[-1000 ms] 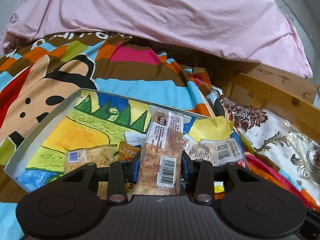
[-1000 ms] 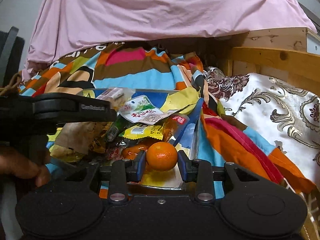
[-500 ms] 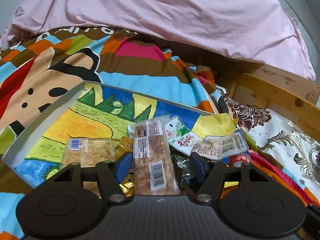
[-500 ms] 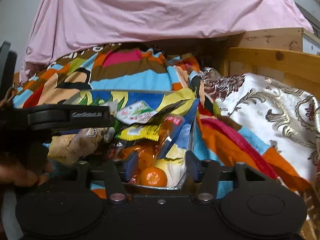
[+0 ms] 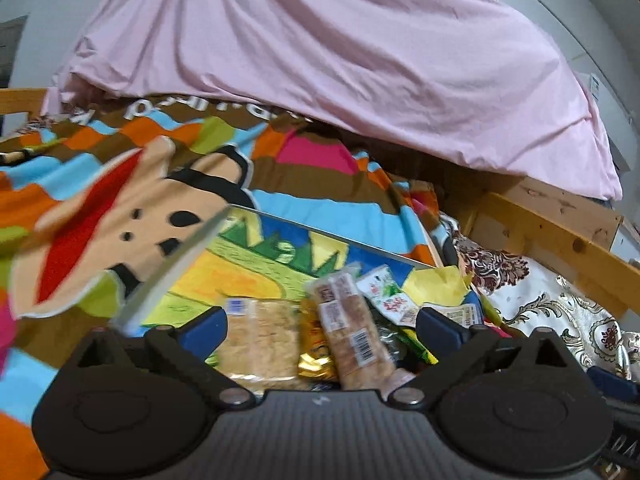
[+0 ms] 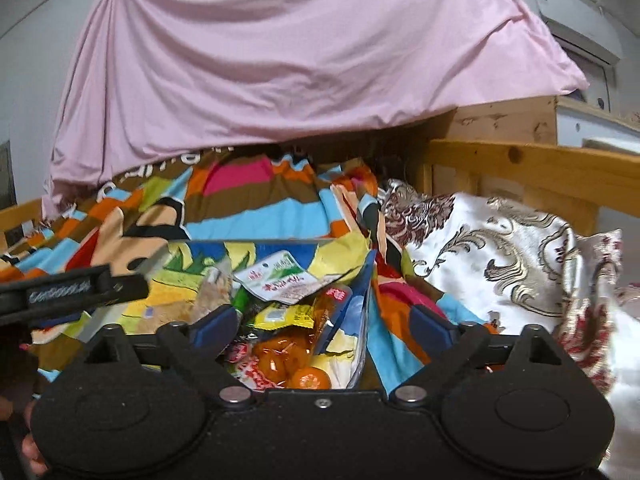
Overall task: Organize snacks
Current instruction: 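Lift both open tools up and away from the tin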
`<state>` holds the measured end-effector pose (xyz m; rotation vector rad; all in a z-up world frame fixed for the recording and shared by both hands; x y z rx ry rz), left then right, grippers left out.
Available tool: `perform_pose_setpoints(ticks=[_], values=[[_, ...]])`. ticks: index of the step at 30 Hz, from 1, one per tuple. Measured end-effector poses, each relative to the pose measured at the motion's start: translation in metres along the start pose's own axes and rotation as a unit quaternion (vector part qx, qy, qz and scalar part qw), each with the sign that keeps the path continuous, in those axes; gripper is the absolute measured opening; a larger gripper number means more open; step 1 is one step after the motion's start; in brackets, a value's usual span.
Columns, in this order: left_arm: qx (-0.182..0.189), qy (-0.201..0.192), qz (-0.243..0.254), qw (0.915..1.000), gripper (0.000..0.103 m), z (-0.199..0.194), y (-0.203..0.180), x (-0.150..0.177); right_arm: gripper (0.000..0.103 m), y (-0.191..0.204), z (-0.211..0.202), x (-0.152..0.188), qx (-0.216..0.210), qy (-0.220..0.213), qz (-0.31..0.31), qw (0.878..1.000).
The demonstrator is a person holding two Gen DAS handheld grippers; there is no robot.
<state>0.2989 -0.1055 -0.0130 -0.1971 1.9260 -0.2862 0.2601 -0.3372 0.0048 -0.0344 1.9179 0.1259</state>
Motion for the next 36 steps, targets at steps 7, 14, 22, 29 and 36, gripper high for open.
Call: perform_pose_setpoints(ticks=[7, 14, 22, 29, 36], values=[[-0.026, -0.003, 0.005, 0.9997, 0.102, -0.057, 0.021, 0.003, 0.102, 0.025, -0.046, -0.006, -0.019, -0.019, -0.017, 0.999], [-0.05, -0.006, 0.01, 0.9987, 0.102, -0.113, 0.043, 0.01, 0.102, 0.047, -0.085, -0.002, -0.034, -0.026, -0.021, 0.999], [-0.063, -0.004, 0.027, 0.9977, 0.102, -0.159, 0.06, 0.015, 0.102, 0.057, -0.123, 0.015, -0.034, -0.011, -0.016, 0.999], [-0.058, -0.003, 0.043, 0.9973, 0.102, -0.187, 0.063, 0.022, 0.102, 0.064, -0.143, 0.028, -0.03, -0.001, -0.018, 0.999], [-0.057, -0.001, 0.049, 0.9972, 0.102, -0.204, 0.066, 0.031, 0.102, 0.068, -0.154, 0.038, -0.025, 0.007, -0.025, 0.999]])
Point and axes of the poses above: each gripper's, at about its wrist camera, not at the fingertips, and z roughly the way its jaws point, y to its left, x to its underside, the point moved 1 cm from there along z, roughly the way its jaws point, and after that the axes turned 4 degrees about x, right-handed, at the moved point
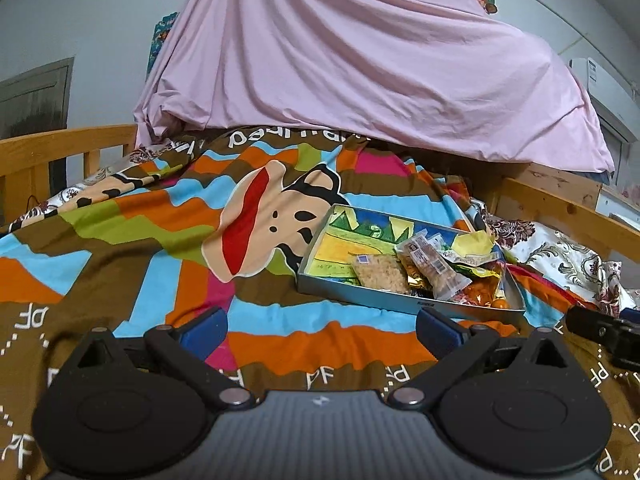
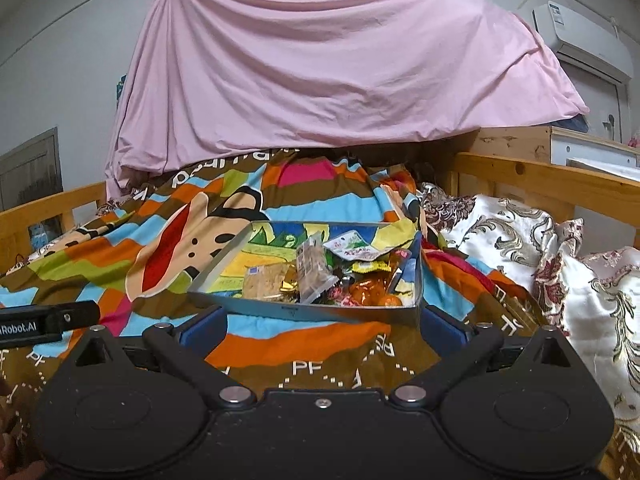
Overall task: Organize snacks
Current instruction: 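Lift both open tools up and away from the tin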
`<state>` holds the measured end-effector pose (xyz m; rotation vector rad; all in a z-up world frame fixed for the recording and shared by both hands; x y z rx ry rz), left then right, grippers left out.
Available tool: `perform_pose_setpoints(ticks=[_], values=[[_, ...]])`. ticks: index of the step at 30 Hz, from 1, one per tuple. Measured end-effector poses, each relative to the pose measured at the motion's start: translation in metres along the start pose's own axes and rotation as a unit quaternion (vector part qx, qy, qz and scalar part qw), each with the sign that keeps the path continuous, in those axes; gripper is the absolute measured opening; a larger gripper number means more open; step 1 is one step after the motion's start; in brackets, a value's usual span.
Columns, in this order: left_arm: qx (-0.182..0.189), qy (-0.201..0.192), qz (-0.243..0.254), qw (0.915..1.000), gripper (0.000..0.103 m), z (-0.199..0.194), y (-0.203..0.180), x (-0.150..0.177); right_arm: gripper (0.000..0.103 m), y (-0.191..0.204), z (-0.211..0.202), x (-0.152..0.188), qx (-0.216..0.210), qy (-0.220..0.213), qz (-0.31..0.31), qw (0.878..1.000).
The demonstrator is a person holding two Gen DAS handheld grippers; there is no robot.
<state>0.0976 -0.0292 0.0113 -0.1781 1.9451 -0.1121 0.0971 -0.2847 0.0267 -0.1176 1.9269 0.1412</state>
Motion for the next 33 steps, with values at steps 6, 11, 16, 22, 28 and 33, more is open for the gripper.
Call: perform_pose_setpoints(ticks=[6, 11, 16, 22, 28, 33], values=[[0.0, 0.001, -0.008, 1.0, 0.102, -0.0031, 0.004, 0.0014, 0.102, -0.0001, -0.0019, 0.0028, 0.003, 0.001, -0.002, 1.0], [0.0, 0.001, -0.007, 1.0, 0.102, -0.0032, 0.0039, 0.0023, 0.102, 0.0003, 0.0005, 0.0037, 0.003, 0.005, -0.003, 1.0], [-0.003, 0.003, -0.01, 0.9999, 0.102, -0.0026, 0.0044, 0.0055, 0.102, 0.0016, 0.0024, 0.0044, 0.001, 0.007, -0.006, 1.0], [-0.005, 0.005, -0.013, 0.9999, 0.102, -0.0025, 0.0049, 0.0068, 0.102, 0.0018, 0.0037, 0.0045, 0.0, 0.008, -0.006, 1.0], [-0.004, 0.005, -0.012, 0.9999, 0.102, -0.0027, 0.0052, 0.0067, 0.102, 0.0018, 0.0036, 0.0045, 0.0, 0.008, -0.006, 1.0], [-0.004, 0.005, -0.012, 0.9999, 0.102, -0.003, 0.0052, 0.0069, 0.102, 0.002, 0.0035, 0.0045, 0.0, 0.008, -0.006, 1.0]])
Point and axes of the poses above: each gripper's, at about its wrist camera, not at the fingertips, and z roughly the way its jaws point, y to its left, x to its underside, the point moved 1 cm from there along z, roughly the way its jaws point, and after that the axes turned 4 degrees about x, right-handed, at the moved point
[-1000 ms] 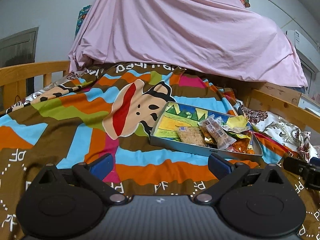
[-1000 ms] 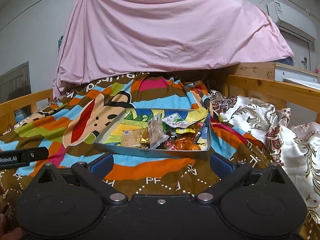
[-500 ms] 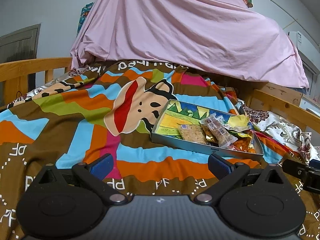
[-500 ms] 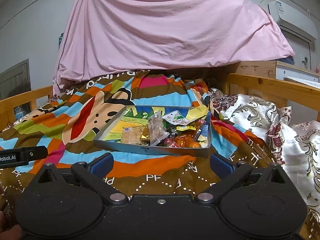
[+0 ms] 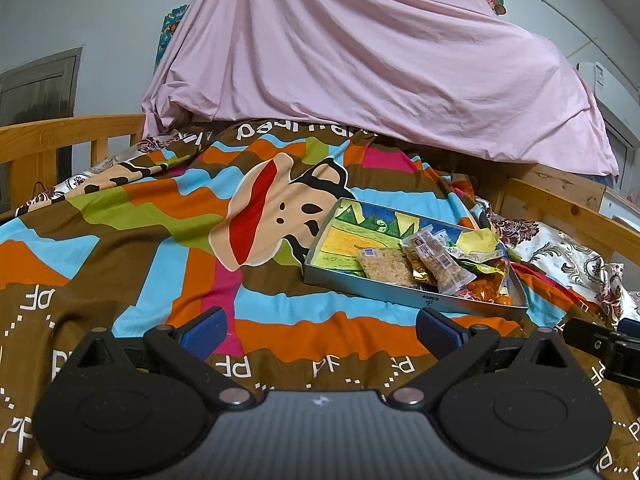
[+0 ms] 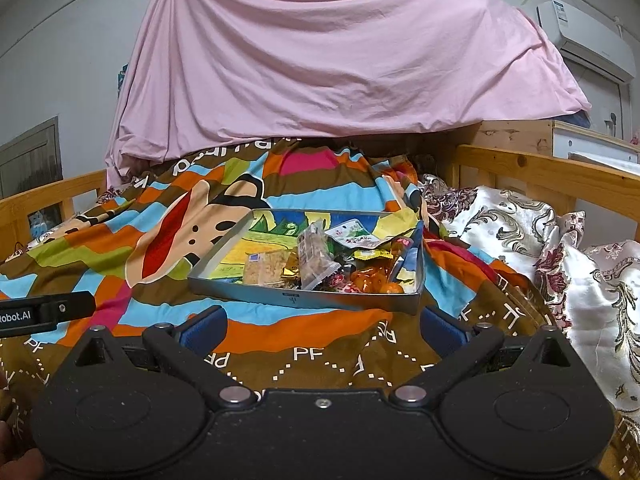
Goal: Organize snacks
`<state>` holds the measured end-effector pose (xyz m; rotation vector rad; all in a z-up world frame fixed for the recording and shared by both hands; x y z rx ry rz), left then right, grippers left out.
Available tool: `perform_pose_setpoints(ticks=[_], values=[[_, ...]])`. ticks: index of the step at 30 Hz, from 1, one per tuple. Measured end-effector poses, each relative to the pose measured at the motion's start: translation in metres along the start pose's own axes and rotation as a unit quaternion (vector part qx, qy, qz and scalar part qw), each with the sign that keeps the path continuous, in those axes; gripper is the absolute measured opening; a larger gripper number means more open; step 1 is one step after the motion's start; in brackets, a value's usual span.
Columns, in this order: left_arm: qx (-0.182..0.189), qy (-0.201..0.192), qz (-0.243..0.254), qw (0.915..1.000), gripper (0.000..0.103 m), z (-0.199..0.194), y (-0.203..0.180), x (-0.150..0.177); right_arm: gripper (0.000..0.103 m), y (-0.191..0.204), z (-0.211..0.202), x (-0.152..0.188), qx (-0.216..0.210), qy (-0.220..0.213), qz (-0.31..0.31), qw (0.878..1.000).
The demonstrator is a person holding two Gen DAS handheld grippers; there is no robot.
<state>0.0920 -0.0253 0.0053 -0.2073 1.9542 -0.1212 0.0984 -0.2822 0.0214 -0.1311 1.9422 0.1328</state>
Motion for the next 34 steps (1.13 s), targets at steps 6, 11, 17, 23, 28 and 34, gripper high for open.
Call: perform_pose_setpoints(ticks=[6, 11, 17, 23, 28, 34], values=[[0.0, 0.0, 0.001, 1.0, 0.102, -0.0003, -0.0003, -0.0001, 0.102, 0.0003, 0.0001, -0.0001, 0.0, 0.0, 0.0, 1.0], [0.0, 0.0, 0.001, 1.0, 0.102, -0.0002, -0.0002, -0.0001, 0.102, 0.0008, 0.0005, 0.0003, 0.0, 0.0, -0.001, 1.0], [0.0, 0.001, 0.001, 1.0, 0.102, -0.0004, 0.0004, 0.0002, 0.102, 0.0009, 0.0006, 0.0, 0.0, 0.001, -0.001, 1.0], [-0.013, -0.001, -0.009, 0.9999, 0.102, -0.0009, 0.0029, 0.0014, 0.102, 0.0017, 0.0012, 0.0009, -0.001, 0.002, -0.002, 1.0], [-0.012, 0.009, -0.012, 0.9998, 0.102, 0.0015, 0.0037, 0.0039, 0.102, 0.0057, 0.0006, 0.0053, -0.002, 0.004, -0.005, 1.0], [-0.006, -0.004, 0.006, 1.0, 0.102, -0.0001, -0.0001, 0.0046, 0.102, 0.007, 0.0005, 0.0064, -0.003, 0.006, -0.006, 1.0]])
Point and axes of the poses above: each gripper's, at about its wrist camera, not at the fingertips, and z roughly the way its jaws point, y to its left, x to its underside, the point moved 1 cm from there along z, roughly the way its jaws point, and after that the axes turned 4 degrees about x, right-handed, at the moved point
